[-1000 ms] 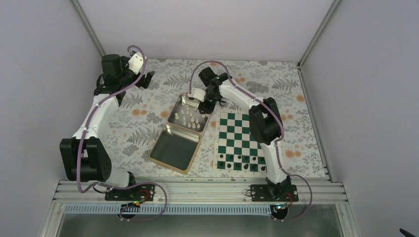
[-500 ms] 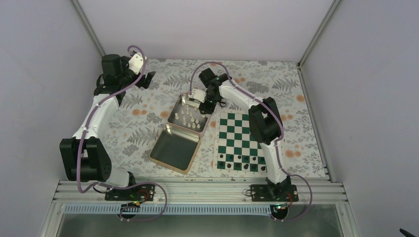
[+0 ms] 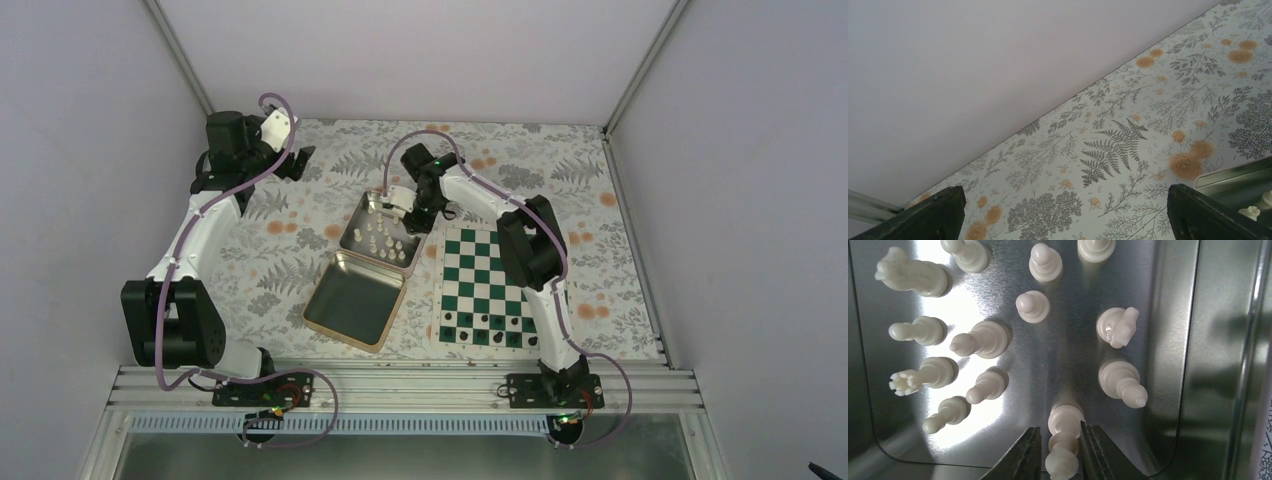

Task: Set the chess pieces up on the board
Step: Pick up the chess piece from the storage box.

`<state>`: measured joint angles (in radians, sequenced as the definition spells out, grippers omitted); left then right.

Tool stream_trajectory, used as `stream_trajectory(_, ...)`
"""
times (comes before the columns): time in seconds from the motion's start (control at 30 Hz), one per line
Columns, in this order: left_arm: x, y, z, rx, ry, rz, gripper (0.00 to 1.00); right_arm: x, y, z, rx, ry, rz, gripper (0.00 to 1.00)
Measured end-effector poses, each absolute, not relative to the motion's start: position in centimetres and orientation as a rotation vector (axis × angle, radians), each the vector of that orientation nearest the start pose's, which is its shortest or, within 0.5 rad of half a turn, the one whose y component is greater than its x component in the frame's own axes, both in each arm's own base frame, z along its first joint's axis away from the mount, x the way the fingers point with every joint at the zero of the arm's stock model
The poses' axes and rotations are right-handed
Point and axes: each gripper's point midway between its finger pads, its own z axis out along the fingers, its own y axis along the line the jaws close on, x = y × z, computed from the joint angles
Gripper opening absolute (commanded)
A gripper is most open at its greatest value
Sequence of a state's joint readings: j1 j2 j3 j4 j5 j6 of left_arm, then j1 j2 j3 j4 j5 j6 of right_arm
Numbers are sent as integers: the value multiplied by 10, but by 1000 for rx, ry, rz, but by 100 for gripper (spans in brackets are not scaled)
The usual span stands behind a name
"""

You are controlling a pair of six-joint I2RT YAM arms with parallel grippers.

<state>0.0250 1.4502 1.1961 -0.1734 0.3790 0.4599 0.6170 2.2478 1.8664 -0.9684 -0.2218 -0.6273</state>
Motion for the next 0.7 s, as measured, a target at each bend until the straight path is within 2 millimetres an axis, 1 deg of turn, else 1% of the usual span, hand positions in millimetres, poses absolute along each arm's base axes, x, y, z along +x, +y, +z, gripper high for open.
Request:
stream_trajectory(0.1, 454, -52, 274, 657, 1856, -63, 100, 375, 315, 48, -1722, 2339, 324, 13)
stream_trajectory(0.2, 454, -53, 274, 659, 1856, -66, 100, 374, 316, 48, -1719, 2342, 327, 9)
stream_trajectory(0.37, 454, -53, 274, 661, 1854, -71, 100, 372, 316, 49, -1721, 2344, 337, 8)
stream_trajectory(0.47, 454, -53, 274, 661, 1854, -70, 100, 370, 316, 53, -1723, 2344, 350, 8)
stream_trajectory(0.57, 454, -53, 274, 661, 1854, -70, 100, 369, 317, 70, -1710, 2321, 357, 8)
stream_trajectory(0.67, 454, -53, 274, 661, 1855, -70, 100, 370, 316, 101, -1681, 2272, 356, 8)
stream_trajectory(0.7, 454, -53, 274, 661, 1855, -69, 100, 370, 315, 114, -1666, 2250, 353, 8)
